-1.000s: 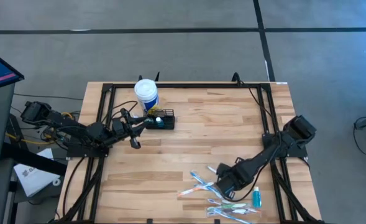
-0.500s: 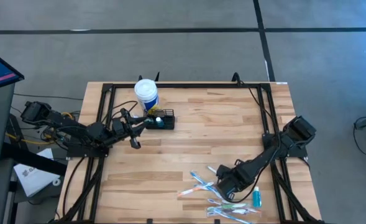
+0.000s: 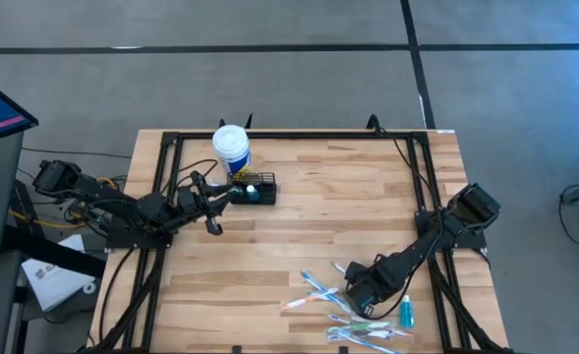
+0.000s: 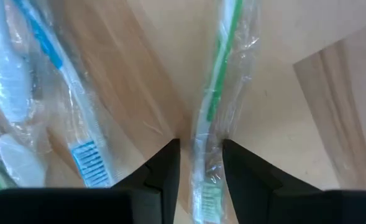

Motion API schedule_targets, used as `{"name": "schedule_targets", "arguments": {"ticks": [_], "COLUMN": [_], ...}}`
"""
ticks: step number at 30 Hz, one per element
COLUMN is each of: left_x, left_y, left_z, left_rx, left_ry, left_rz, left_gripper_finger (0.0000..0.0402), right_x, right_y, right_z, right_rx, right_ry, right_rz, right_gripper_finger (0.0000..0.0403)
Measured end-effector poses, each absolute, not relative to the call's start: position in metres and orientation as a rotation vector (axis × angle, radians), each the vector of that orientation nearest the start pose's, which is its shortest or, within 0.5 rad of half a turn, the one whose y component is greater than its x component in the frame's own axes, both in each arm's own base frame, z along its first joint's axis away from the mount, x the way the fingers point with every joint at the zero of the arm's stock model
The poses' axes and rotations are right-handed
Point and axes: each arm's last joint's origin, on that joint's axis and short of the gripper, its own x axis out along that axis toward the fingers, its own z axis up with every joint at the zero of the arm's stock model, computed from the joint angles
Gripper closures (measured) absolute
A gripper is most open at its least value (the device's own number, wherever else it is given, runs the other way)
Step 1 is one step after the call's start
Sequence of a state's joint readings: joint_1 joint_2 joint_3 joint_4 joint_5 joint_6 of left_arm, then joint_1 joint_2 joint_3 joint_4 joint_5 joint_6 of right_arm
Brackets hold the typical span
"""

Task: Pick & Place toothbrushing station
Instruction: Put the green toothbrush into the wire organizer

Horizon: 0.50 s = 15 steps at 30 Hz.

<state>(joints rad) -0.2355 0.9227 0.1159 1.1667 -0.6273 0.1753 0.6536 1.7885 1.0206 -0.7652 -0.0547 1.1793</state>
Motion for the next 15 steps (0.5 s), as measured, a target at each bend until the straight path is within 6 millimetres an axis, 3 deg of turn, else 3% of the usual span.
{"name": "schedule_targets", "arguments": {"ticks": [8, 15], "left_x": [0.1584, 0.1584], "left_y": [-0.0205, -0.0205], "left_z": [0.2107, 0.2108], "left_rx": [0.020, 0.020], "left_ry": [-0.294, -0.294], "left_rz": [0.414, 0.414], "left_gripper_finger": [0.0321, 0.0321], "right_x": [0.2365, 0.2359], "right_y": [0.1814, 0.1766], "right_z": [0.1376, 0.1421], "right_rx": [0.454, 0.377], "right_ry": [1.553, 1.595], "right_rz": [-0.364, -0.364], "right_gripper_finger": [0.0388, 0.0398]}}
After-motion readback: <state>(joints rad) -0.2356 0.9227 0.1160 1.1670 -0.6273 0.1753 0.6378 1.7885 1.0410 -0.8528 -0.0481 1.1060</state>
